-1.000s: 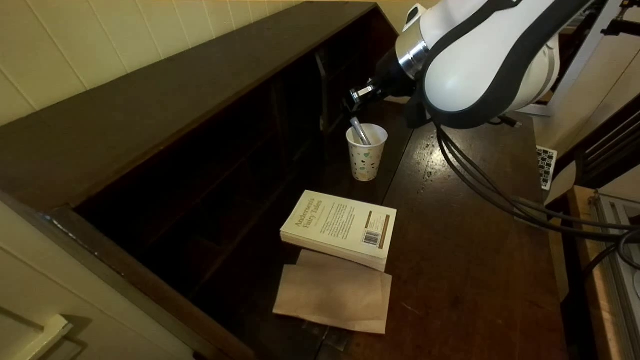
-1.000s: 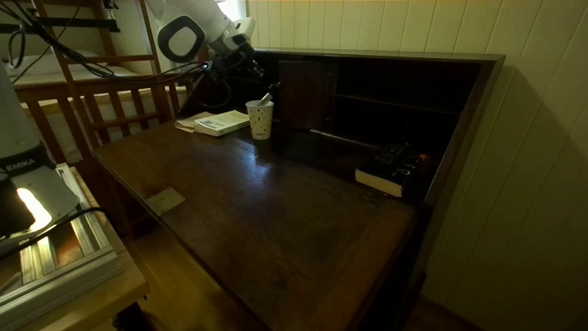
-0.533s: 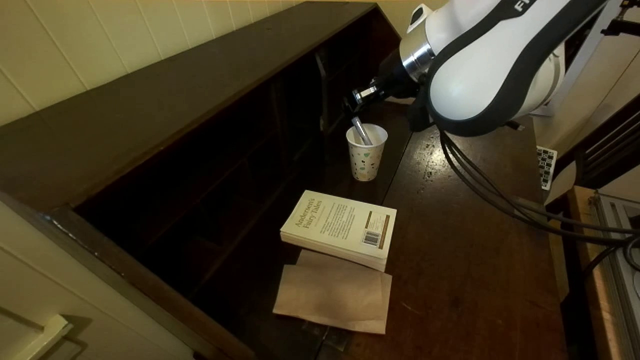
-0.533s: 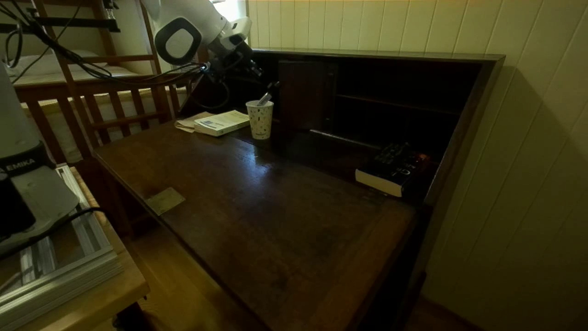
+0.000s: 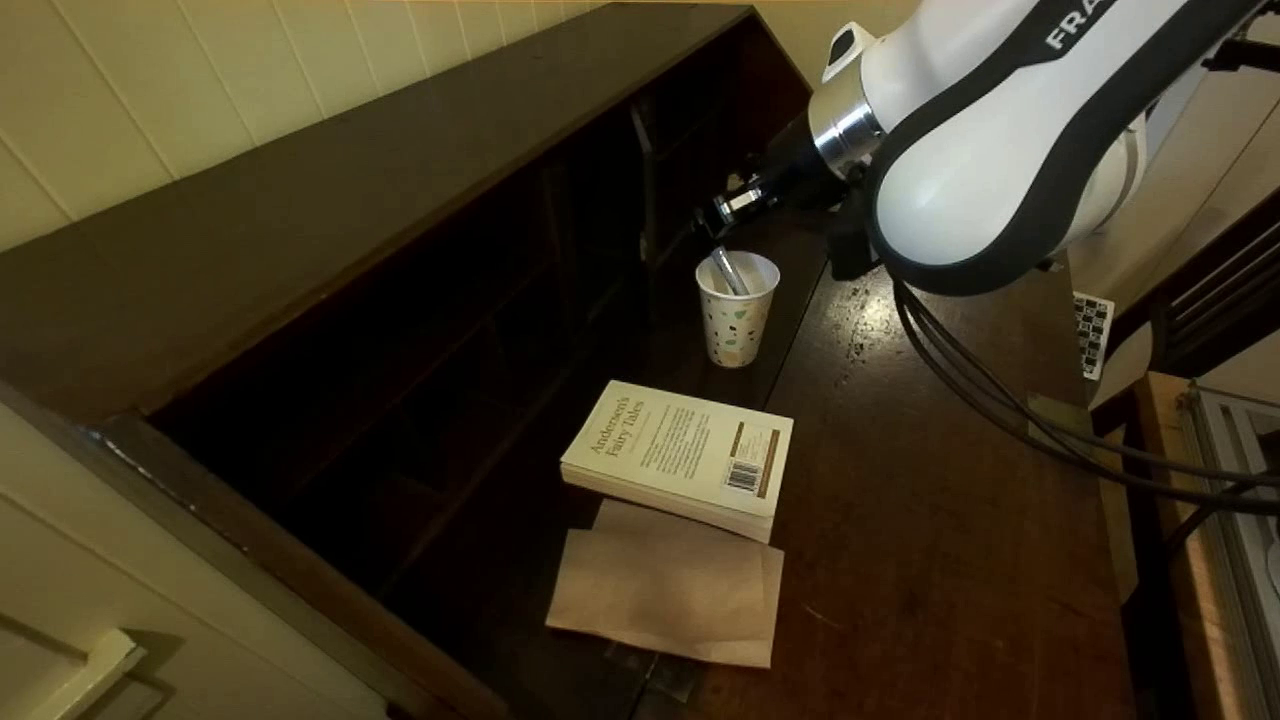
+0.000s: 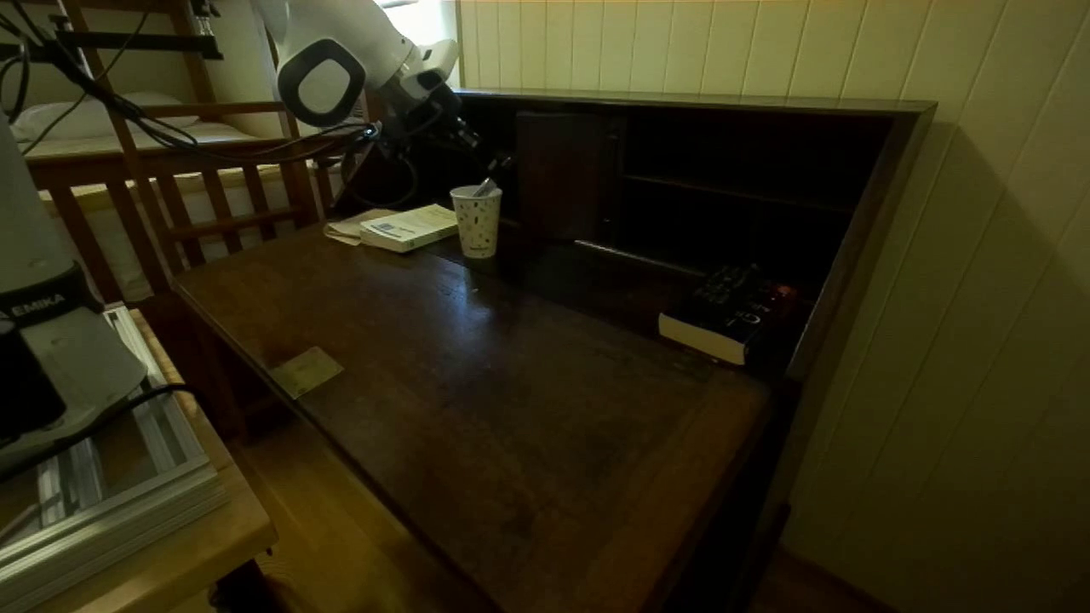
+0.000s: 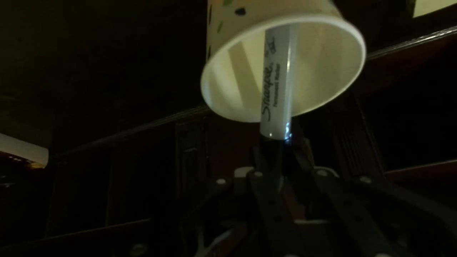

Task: Move the cup, then pick up the marker and put it in the cup

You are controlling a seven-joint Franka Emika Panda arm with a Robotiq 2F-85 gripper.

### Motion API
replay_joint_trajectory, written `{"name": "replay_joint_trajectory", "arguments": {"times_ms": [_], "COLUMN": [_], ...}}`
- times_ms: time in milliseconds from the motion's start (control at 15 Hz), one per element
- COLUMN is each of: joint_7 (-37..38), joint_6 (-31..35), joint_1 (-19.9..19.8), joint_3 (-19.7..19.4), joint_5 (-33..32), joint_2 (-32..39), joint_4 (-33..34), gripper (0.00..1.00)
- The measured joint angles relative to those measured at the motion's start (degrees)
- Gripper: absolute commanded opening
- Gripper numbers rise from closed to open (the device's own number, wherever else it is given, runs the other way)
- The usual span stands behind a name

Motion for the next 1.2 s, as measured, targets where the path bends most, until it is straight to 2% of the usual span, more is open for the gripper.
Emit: {"name": "replay_joint_trajectory", "arguments": {"times_ms": [67,133,267,667,800,1200], "joint_7": [0.0,0.0,0.0,0.0,0.0,0.0], "joint_6": [0.1,0.3,0.7,2.0,2.3,2.5], "joint_1": [0.0,0.0,0.0,0.0,0.0,0.0], "joint_3": [0.0,0.0,0.0,0.0,0.0,0.0], "joint_5": [0.0,0.0,0.0,0.0,0.0,0.0], "joint_2": [0.0,0.0,0.0,0.0,0.0,0.0], "joint_4": [-0.2,-0.5,-0.7,-0.8,-0.8,-0.8], "gripper": [0.21,0.45,0.51,0.93,1.00,1.00]}}
